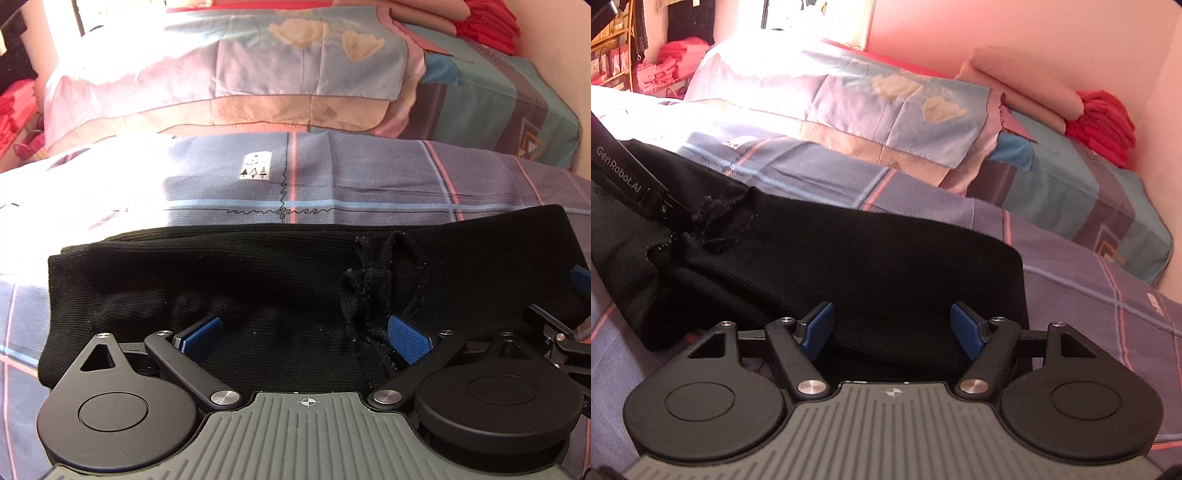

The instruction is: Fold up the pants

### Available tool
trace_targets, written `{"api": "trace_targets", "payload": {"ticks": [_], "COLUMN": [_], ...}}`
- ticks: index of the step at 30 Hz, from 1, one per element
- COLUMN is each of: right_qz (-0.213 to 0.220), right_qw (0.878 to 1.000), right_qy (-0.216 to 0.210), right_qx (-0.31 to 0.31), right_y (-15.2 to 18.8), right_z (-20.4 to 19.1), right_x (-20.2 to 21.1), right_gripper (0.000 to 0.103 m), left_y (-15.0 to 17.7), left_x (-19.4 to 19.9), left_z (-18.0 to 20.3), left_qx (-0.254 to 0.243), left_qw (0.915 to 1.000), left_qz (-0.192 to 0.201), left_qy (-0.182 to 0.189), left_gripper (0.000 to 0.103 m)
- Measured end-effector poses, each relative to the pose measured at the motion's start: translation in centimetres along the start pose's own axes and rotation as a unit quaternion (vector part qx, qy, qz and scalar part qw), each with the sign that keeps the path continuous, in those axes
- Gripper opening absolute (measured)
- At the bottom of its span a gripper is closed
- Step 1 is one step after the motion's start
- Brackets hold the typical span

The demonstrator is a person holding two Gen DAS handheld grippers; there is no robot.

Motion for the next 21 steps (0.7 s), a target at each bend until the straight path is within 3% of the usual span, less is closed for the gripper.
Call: {"api": "trace_targets", "payload": {"ticks": [4, 7, 8, 10, 12, 14, 15, 19, 21], "right_qz": [0.019, -0.018, -0.029, -0.001, 0.014, -0.020, -0.066, 0.006, 0.039], "right_qw": [1.000, 0.998, 0.998, 0.999, 1.000, 0.998, 0.993, 0.995, 0.993], "right_qy": [-0.006, -0.051, -0.044, -0.010, -0.012, -0.060, -0.081, -0.009, -0.012], "right_qx": [0.012, 0.029, 0.041, 0.047, 0.022, 0.020, 0.047, 0.102, 0.112], "right_y": [-1.6, -1.3, -1.1, -1.8, -2.2, -1.7, -1.1, -3.7, -5.1], "right_z": [-1.7, -4.0, -4.6, -4.8, -4.8, -5.9, -7.0, -8.8, -10.4], "right_x": [0.2, -1.6, -1.8, -0.5, 0.4, -0.7, -2.0, 0.8, 2.3], "right_gripper": [0.073, 0.073, 0.072, 0.073, 0.079, 0.086, 0.085, 0.082, 0.084], "left_y": [0.1, 0.3, 0.5, 0.8, 1.1, 1.3, 1.5, 2.6, 3.6], "left_x": [0.9, 1.4, 1.6, 2.0, 2.4, 2.5, 2.5, 3.7, 4.6], "left_z": [-1.9, -3.6, -4.4, -5.9, -7.4, -9.0, -10.1, -14.3, -17.1], "left_qx": [0.009, 0.018, 0.021, 0.028, 0.036, 0.047, 0.056, 0.096, 0.128], "left_qw": [0.9998, 0.9994, 0.9992, 0.9987, 0.9981, 0.9972, 0.9966, 0.9933, 0.9892], "left_qz": [0.004, 0.004, 0.005, 0.007, 0.009, 0.007, 0.004, 0.012, 0.019], "left_qy": [-0.018, -0.028, -0.033, -0.043, -0.050, -0.058, -0.060, -0.063, -0.069], "left_gripper": [0.103, 0.103, 0.103, 0.103, 0.103, 0.103, 0.103, 0.103, 0.103]}}
Point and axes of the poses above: each gripper's, at about its wrist camera, not at the fingertips, and x roughly against the way its jaws point, z to its right, y to its underside, the point moved 6 cm from there along -x, roughly the way its jaws point, and after that the axes turned 13 degrees about x, right-handed, at the moved point
